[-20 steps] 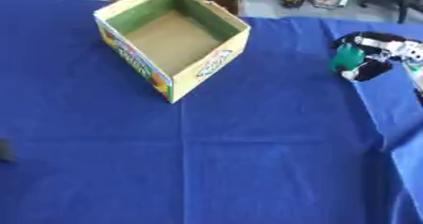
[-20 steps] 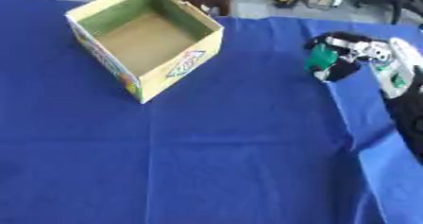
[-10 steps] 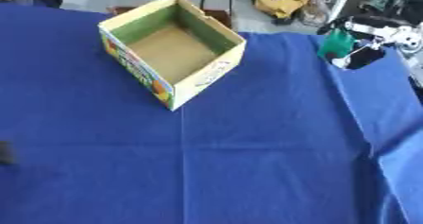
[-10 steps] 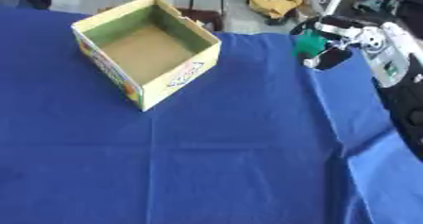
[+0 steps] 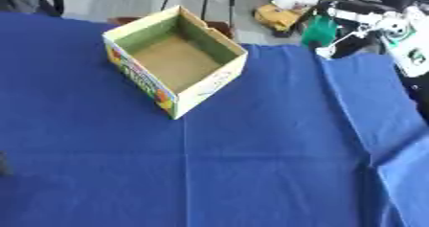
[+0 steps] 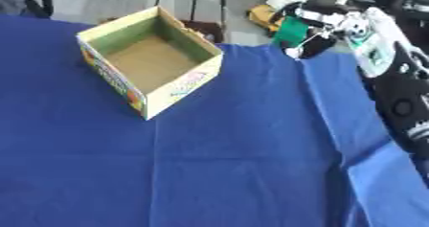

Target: Pick up objects on the table and place them in the box.

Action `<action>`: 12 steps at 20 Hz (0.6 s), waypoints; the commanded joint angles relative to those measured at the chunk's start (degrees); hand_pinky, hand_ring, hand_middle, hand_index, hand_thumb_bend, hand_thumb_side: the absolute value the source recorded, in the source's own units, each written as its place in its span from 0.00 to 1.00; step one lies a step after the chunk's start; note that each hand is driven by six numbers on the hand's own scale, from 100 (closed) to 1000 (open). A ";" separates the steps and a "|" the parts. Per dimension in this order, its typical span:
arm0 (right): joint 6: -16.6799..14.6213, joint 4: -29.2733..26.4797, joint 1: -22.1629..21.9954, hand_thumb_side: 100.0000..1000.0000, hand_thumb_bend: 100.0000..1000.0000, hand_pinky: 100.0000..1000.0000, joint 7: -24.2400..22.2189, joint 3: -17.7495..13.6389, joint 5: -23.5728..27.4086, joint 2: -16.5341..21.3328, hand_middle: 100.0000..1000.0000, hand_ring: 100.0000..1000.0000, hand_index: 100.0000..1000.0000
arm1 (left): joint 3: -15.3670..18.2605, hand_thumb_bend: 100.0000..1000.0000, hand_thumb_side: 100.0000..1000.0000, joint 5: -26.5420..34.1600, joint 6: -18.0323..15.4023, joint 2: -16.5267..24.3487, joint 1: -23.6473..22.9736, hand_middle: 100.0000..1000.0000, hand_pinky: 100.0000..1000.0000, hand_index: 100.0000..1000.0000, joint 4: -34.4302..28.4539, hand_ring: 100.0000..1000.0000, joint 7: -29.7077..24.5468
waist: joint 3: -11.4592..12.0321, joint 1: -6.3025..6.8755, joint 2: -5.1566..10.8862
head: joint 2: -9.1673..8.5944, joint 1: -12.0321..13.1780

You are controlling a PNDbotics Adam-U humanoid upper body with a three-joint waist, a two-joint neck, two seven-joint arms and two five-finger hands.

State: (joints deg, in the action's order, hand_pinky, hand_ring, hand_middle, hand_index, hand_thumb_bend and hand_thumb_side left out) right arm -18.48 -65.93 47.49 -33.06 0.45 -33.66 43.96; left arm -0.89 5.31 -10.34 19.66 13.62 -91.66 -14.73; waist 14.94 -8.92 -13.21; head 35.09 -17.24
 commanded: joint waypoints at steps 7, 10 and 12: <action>-1.20 -0.61 5.15 0.00 0.00 0.24 -0.69 1.34 -0.33 -2.45 0.87 0.36 0.90 | -0.74 0.31 1.00 0.47 -0.04 0.23 0.65 0.50 0.59 0.63 -0.63 0.50 -0.86 | 3.57 0.74 1.23 | -1.80 -1.03; -1.57 -0.30 6.38 0.00 0.00 0.25 0.11 1.55 -0.36 -3.44 0.87 0.37 0.90 | -1.18 0.31 1.00 0.64 -0.06 -0.30 1.16 0.50 0.59 0.63 -0.72 0.50 -1.29 | 5.86 0.87 0.91 | -1.99 -1.37; -1.75 -0.04 6.80 0.01 0.00 0.26 0.62 1.74 -0.62 -3.85 0.87 0.37 0.90 | -1.46 0.31 1.00 0.75 -0.10 -0.62 1.51 0.50 0.59 0.63 -0.82 0.50 -1.58 | 7.26 1.00 0.58 | -2.25 -1.58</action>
State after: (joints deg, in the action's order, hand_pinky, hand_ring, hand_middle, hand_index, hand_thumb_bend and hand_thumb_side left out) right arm -20.06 -65.70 52.96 -32.90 2.48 -33.82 39.01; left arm -2.15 5.77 -10.32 18.66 14.47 -91.55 -15.95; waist 22.53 -8.58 -13.48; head 33.61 -18.46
